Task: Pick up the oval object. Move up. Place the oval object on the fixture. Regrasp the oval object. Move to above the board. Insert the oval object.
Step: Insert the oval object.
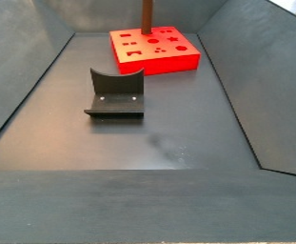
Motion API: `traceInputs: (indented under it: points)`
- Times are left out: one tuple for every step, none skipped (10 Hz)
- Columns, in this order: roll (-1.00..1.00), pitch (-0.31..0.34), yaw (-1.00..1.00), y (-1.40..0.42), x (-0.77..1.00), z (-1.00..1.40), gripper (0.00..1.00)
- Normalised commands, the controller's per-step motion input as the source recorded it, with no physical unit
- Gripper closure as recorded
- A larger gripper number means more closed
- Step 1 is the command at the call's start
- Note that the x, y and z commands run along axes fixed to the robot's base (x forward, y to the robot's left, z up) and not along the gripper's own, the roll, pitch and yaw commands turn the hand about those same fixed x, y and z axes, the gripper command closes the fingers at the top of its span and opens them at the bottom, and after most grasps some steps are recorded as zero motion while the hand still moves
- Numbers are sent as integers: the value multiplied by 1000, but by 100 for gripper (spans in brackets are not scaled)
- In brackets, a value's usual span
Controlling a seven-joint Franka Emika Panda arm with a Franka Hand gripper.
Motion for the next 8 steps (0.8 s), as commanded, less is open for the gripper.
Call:
traceInputs:
  points:
    - [0, -33, 0, 0, 0, -46, 100]
    - [21, -29, 0, -43, 0, -83, 100]
    - [36, -27, 0, 0, 0, -140, 100]
    - [70, -16, 0, 0, -117, -200, 100]
    - [70, -7, 0, 0, -129, -171, 100]
    - [87, -1, 0, 0, -94, -174, 100]
    - [150, 0, 0, 0, -117, -231, 100]
    - [224, 0, 0, 0, -103, -249, 100]
